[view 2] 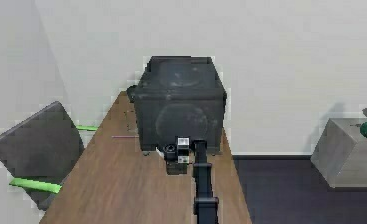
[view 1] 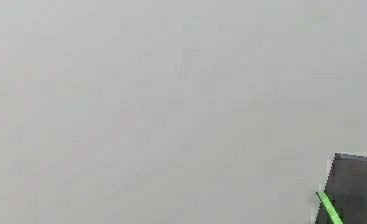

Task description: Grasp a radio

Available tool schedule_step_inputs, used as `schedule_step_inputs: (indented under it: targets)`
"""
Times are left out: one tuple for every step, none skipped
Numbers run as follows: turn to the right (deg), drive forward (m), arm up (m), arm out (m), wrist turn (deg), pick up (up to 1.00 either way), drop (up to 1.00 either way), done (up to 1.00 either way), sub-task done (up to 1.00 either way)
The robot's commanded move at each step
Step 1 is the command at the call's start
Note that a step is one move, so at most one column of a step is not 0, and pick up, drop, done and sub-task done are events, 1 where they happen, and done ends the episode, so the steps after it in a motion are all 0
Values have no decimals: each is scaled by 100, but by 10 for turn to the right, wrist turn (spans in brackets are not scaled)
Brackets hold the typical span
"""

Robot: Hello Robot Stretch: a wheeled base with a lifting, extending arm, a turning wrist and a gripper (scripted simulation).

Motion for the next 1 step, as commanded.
schedule_step_inputs:
  targets:
    - [0,0,0,0,0,0,0,100,0]
